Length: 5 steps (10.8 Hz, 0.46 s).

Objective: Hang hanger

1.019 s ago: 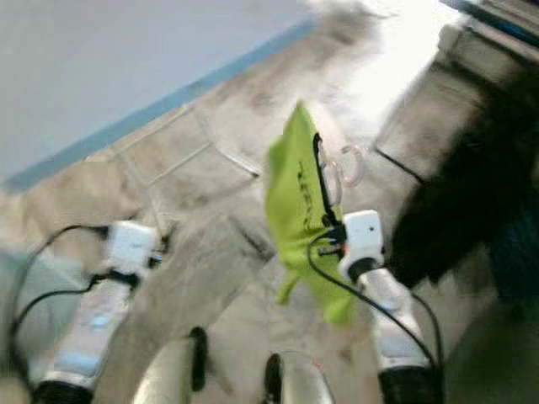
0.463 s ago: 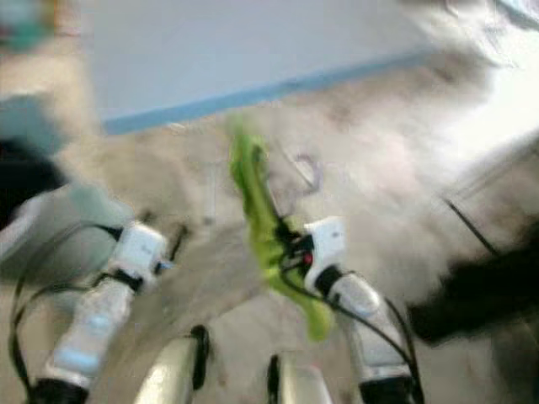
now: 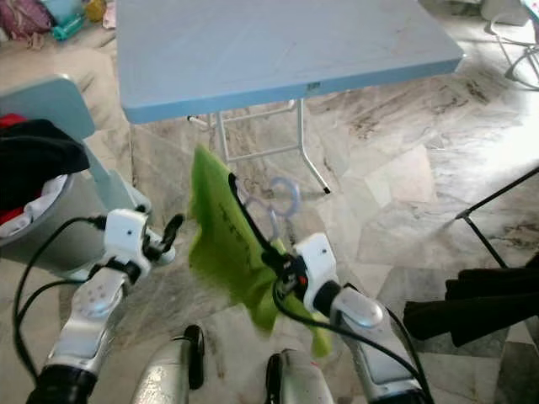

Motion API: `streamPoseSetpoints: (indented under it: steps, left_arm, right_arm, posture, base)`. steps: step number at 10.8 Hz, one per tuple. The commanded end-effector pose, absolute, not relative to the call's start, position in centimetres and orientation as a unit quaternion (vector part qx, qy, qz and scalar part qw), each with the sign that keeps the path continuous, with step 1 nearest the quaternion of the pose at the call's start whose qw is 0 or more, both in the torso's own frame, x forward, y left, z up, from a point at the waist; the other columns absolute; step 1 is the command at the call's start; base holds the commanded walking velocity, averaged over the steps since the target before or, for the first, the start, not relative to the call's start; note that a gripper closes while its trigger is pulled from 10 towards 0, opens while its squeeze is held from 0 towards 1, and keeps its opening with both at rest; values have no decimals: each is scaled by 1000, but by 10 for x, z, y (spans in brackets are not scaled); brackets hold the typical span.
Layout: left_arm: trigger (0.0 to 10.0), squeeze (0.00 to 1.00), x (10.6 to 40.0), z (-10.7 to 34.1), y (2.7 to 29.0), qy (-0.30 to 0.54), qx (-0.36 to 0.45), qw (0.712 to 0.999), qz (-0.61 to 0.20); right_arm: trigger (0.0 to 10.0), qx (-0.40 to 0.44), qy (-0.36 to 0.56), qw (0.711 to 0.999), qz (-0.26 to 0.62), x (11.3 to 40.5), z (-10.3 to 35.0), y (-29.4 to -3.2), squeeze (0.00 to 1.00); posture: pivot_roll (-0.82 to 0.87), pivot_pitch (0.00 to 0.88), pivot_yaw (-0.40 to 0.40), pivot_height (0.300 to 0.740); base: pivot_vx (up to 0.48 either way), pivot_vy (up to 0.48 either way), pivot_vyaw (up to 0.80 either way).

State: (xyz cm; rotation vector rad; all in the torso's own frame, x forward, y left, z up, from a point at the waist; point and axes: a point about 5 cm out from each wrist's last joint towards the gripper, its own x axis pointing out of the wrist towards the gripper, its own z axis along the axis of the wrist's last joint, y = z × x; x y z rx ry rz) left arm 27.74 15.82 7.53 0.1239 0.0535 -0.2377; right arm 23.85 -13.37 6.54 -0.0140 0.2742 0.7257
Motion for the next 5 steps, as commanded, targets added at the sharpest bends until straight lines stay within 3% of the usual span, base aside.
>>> streamPoseSetpoints:
  steps: [1, 3, 5]
  left_arm:
    - [10000, 0, 277, 73, 156, 35, 47, 990, -127]
    - [10000, 0, 288, 79, 140, 37, -9, 988, -150]
    - [10000, 0, 292, 87, 117, 28, -38, 979, -200]
  right_arm:
    - [10000, -17, 102, 923, 370, 237, 76, -130, 0]
    - [10000, -10, 111, 916, 384, 233, 77, -124, 0]
    - [10000, -56, 100, 927, 358, 242, 74, -122, 0]
  posture:
    - [-13, 237, -67, 740]
    - [-24, 234, -63, 740]
    - [-31, 234, -60, 740]
  base:
    - [0, 0, 0]
    - [0, 0, 0]
    - [0, 0, 0]
